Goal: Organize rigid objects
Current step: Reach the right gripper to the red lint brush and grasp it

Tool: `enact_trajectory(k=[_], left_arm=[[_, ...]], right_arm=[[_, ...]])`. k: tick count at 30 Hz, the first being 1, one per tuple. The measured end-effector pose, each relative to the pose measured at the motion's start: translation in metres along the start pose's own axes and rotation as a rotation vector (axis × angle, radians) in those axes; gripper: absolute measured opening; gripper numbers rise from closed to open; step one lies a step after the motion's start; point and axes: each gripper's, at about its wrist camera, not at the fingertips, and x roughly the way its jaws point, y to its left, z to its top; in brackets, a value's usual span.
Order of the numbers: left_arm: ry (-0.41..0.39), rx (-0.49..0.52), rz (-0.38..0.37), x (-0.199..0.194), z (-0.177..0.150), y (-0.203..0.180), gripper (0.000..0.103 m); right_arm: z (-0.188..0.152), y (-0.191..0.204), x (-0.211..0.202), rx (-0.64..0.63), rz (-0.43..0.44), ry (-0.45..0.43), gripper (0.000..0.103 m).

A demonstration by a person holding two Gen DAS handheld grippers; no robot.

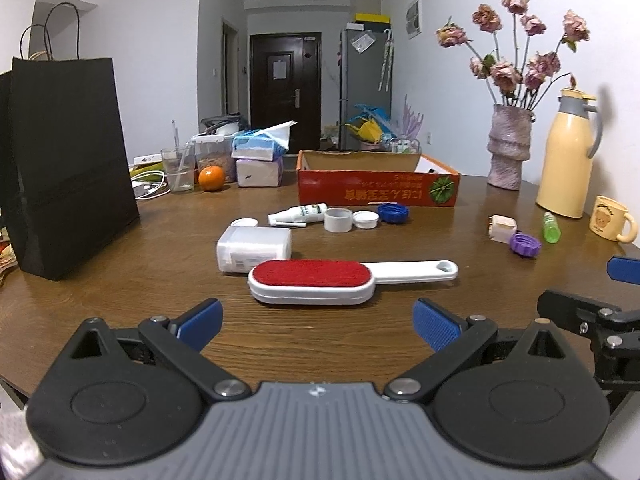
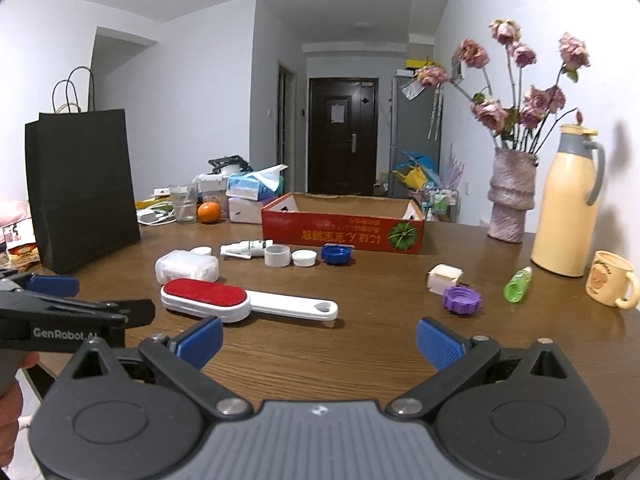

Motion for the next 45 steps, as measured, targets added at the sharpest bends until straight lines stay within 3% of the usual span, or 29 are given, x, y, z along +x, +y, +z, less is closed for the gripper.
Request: enact_trajectory(k=[17,35,45], left_arm=[[0.066,0.006,0.031,0.057,0.013,0.028,0.103],[0.151,-0.005,0.091,0.12,0.03,0.082,0.103],[0.187,-0.052,0.127,0.135,0.025,0.118,0.103]], right_arm=[[0.017,0.013,0.08,-0.034,0.109,0.068,0.102],[0.037,0.065,0.199,-0.208,0.24,0.233,0.099],[0.041,0.088,0.24,-0.251,0.413,0.301,0.097]])
